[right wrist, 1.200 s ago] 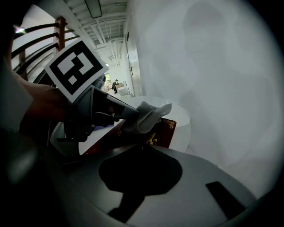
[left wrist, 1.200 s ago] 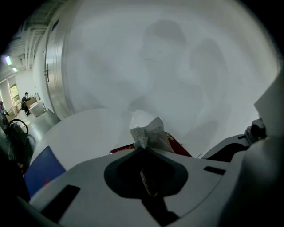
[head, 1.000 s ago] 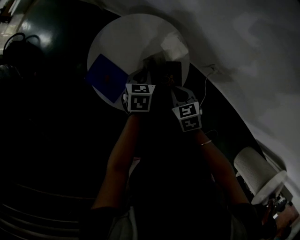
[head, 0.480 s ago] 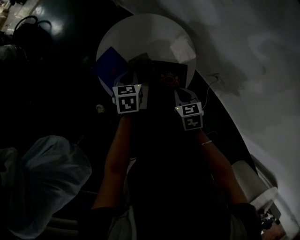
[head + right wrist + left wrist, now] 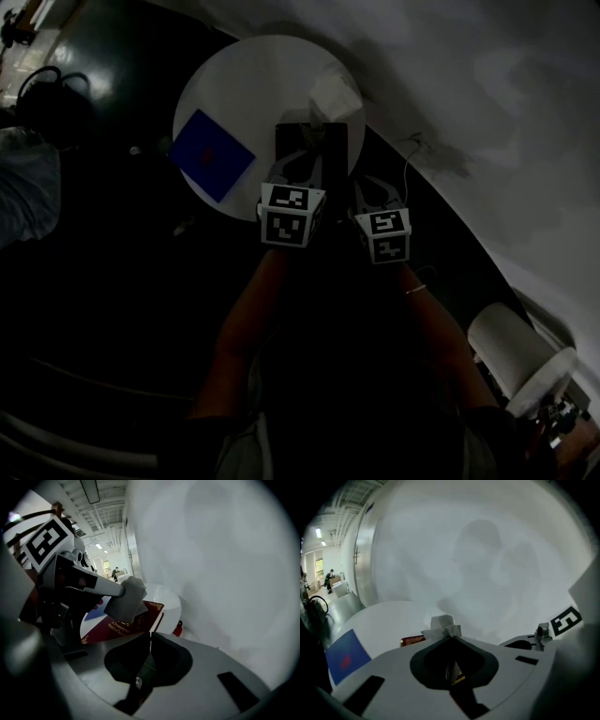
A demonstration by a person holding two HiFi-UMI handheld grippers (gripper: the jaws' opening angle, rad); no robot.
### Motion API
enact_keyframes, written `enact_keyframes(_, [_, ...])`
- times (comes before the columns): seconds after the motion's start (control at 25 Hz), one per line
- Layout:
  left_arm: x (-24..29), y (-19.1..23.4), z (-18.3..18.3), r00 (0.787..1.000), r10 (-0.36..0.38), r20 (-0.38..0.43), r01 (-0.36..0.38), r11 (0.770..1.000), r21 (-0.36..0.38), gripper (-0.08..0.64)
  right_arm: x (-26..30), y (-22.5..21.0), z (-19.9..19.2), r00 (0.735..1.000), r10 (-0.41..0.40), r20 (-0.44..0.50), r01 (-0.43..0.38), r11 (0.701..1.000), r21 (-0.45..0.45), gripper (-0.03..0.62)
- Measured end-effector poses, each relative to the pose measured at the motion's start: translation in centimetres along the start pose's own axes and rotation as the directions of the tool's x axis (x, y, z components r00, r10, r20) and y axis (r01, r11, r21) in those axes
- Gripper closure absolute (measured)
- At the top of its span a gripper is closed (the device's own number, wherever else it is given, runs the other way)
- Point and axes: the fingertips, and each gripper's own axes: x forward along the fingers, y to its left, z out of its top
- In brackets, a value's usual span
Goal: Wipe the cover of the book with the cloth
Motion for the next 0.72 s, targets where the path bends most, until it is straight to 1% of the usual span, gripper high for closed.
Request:
enact_keyframes(0.12, [1.7, -3.3, -0.5, 0.996, -0.082, -0.035, 0.083, 0.995, 0.047, 0.534, -1.1, -1.2, -0.7, 0.999, -0.049, 0.009, 0.048, 0.998, 0.044, 0.563])
enact_keyframes(0.16, [2.1, -4.0, -0.7, 0.994, -0.098, -0.048, 0.101, 0.993, 0.059, 0.535, -1.4, -1.4, -0.8, 0.998, -0.059, 0.013, 0.058, 0.997, 0.056, 0.563])
enact_keyframes(0.24, [3.0, -4.5, -1.6, 0.992, -0.107, -0.074, 0.113, 0.991, 0.078, 0.535, -1.6, -1.5, -1.0, 0.998, -0.068, 0.018, 0.067, 0.995, 0.069, 0.563])
enact_keyframes(0.48, [4.2, -2.7, -4.2, 0.988, -0.079, -0.133, 0.095, 0.988, 0.121, 0.535, -1.0, 0.1, -1.3, 0.999, -0.048, 0.017, 0.046, 0.996, 0.074, 0.563])
enact_keyframes(0.56, [3.9, -1.6, -4.9, 0.987, -0.07, -0.145, 0.087, 0.989, 0.117, 0.534, -0.3, 1.0, -1.3, 0.999, -0.038, 0.013, 0.037, 0.997, 0.069, 0.563])
enact_keyframes(0.72, [2.3, 1.0, -5.8, 0.99, -0.022, -0.14, 0.034, 0.996, 0.082, 0.534, 0.7, 2.9, -1.0, 1.0, -0.005, -0.003, 0.005, 1.0, 0.024, 0.563])
